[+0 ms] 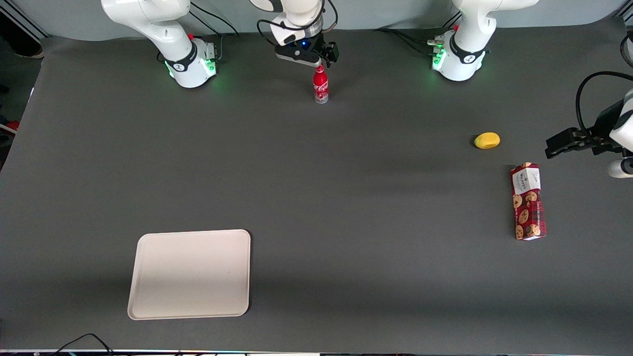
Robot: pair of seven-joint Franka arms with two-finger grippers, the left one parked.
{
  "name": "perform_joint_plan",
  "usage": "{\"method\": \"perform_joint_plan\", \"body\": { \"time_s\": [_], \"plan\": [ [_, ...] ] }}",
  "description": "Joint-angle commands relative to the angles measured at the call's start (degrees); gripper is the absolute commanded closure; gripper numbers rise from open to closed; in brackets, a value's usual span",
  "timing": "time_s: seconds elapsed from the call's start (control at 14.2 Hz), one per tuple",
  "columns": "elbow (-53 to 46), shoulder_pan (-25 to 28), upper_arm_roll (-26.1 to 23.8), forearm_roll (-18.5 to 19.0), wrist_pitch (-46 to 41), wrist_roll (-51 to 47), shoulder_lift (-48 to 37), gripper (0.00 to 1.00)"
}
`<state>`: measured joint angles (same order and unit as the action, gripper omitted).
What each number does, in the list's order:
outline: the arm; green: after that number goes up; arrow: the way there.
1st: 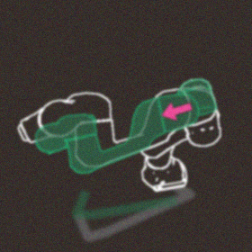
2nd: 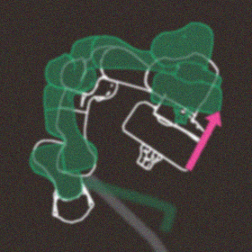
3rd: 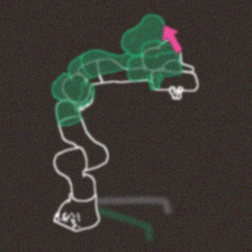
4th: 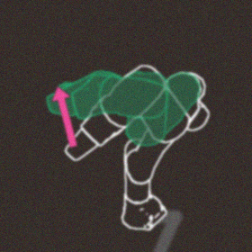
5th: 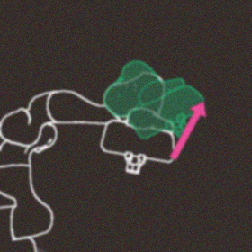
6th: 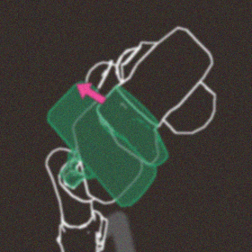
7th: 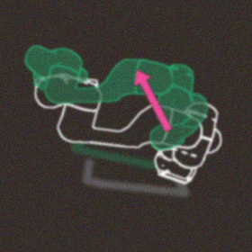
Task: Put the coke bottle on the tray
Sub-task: 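Move the open right gripper over the red Coca-Cola bottle and lower it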
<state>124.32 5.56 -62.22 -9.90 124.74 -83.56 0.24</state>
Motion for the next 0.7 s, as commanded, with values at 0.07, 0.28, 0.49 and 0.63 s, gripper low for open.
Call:
{"method": "perform_joint_plan", "body": {
  "time_s": [0.07, 0.28, 0.49, 0.63],
  "plan": [
    [2.6, 1.8, -1.0, 4.0, 5.1, -6.6, 1.8, 0.0],
    [3.1, 3.0, -1.1, 12.5, 6.5, -14.2, 7.1, 0.0],
    [2.9, 4.1, -1.1, 18.3, 7.1, -19.8, 11.5, 0.0],
    [2.8, 4.1, -1.1, 18.3, 7.4, -20.3, 12.0, 0.0]
  ]
}}
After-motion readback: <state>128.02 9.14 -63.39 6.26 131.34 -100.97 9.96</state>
